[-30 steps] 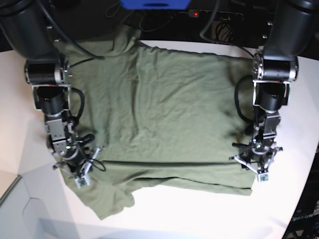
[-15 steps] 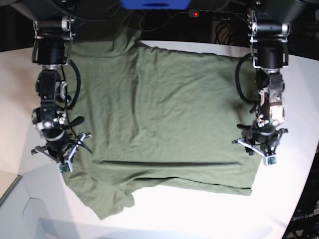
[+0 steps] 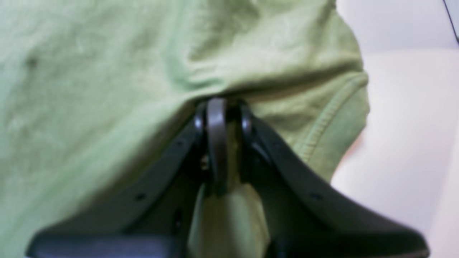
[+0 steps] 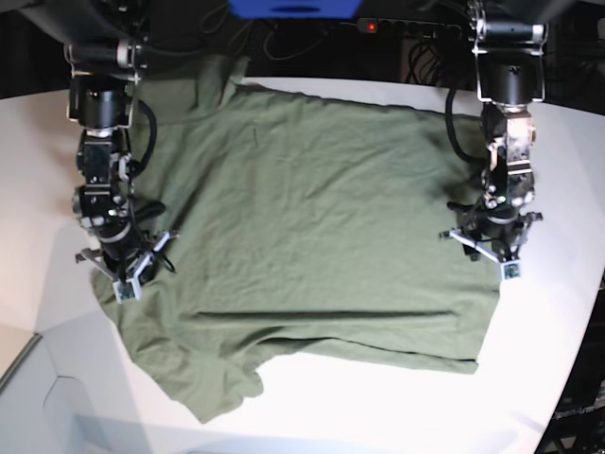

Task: Layout the t-shirt on the table in an organized manner, then fold the t-shirt properly
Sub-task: 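Drag the shirt toward the collar side with both grippers, then grasp the shirt's shoulder corners with both grippers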

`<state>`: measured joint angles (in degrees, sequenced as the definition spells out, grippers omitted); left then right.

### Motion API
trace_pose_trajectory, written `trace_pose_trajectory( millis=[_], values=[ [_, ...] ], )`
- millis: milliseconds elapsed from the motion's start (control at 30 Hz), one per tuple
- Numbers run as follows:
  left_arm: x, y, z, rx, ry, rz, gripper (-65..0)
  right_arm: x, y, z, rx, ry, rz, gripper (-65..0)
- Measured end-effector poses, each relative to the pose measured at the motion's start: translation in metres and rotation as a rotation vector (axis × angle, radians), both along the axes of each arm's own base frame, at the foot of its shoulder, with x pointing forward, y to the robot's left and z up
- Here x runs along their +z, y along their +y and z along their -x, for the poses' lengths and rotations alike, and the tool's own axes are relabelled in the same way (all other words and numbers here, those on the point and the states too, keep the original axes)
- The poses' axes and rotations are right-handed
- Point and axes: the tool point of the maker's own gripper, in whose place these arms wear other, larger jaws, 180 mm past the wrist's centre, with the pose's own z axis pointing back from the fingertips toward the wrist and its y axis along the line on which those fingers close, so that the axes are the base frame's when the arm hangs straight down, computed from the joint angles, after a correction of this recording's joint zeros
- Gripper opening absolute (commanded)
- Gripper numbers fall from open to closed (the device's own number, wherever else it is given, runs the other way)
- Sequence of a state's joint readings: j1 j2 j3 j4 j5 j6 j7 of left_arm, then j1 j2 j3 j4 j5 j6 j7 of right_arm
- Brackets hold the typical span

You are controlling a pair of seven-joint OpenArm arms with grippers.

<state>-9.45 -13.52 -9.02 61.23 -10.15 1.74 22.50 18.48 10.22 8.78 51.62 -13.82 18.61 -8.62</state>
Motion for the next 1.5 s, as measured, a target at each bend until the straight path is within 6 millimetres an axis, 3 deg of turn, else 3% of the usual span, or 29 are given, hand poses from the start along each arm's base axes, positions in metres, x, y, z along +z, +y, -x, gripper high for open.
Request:
trace_pose_trajectory(
  millis=[233, 467, 533, 633, 700, 767, 933, 1000, 1067, 1133, 1200, 1267, 1400, 1500],
  values=[
    [0.0, 0.001, 0.002, 0.0, 0.001, -0.003, -41.0, 0.004, -0.004, -0.042, -0.013, 0.014, -0.049, -60.2],
    [0.009, -0.001, -0.011, 0.001, 0.017, 0.01, -41.0, 0.019, -0.023, -0.052, -0.032, 0.016, -0.008, -60.2],
    [0.02, -0.002, -0.012, 0.002, -0.006, 0.014, -41.0, 0.036, -0.031, -0.051, -0.028, -0.041, 0.02, -60.2],
    [0.059, 0.012, -0.022, 0.044, -0.113, 0.007, -41.0, 0.055, -0.043, -0.039, -0.028, -0.077, 0.096, -60.2],
    [0.087, 0.019, -0.028, 0.061, -0.171, -0.001, -41.0, 0.065, -0.041, -0.031, -0.023, -0.105, 0.123, -60.1],
    [0.101, 0.017, -0.024, 0.07, -0.169, 0.024, -40.8, 0.077, -0.036, -0.021, -0.017, -0.109, 0.151, -59.6],
    [0.111, 0.029, 0.034, 0.144, -0.061, 0.06, -40.0, 0.112, -0.039, 0.017, -0.052, -0.116, 0.217, -47.5],
    [0.12, 0.036, 0.049, 0.161, -0.068, 0.046, -35.8, 0.111, -0.04, 0.042, -0.055, -0.101, 0.201, -40.8],
    [0.128, 0.026, 0.06, 0.084, -0.102, 0.069, -30.0, 0.104, -0.034, 0.073, -0.029, -0.059, 0.196, -35.2],
    [0.121, 0.025, 0.078, 0.042, -0.08, 0.077, -23.9, 0.106, -0.023, 0.09, -0.003, -0.063, 0.177, -31.6],
    [0.098, 0.029, 0.106, 0.025, 0.012, 0.085, -17.2, 0.103, -0.018, 0.108, -0.008, -0.053, 0.156, -29.5],
    [0.09, 0.031, 0.12, 0.006, 0.029, 0.096, -12.5, 0.097, -0.013, 0.125, 0.004, -0.028, 0.147, -28.6],
    [0.079, 0.025, 0.144, 0.01, 0.032, 0.152, -11.9, 0.073, -0.006, 0.163, -0.005, 0.057, 0.106, -28.5],
    [0.063, 0.024, 0.166, 0.048, 0.085, 0.18, -11.9, 0.066, -0.01, 0.176, -0.027, 0.085, 0.099, -28.5]
  ],
)
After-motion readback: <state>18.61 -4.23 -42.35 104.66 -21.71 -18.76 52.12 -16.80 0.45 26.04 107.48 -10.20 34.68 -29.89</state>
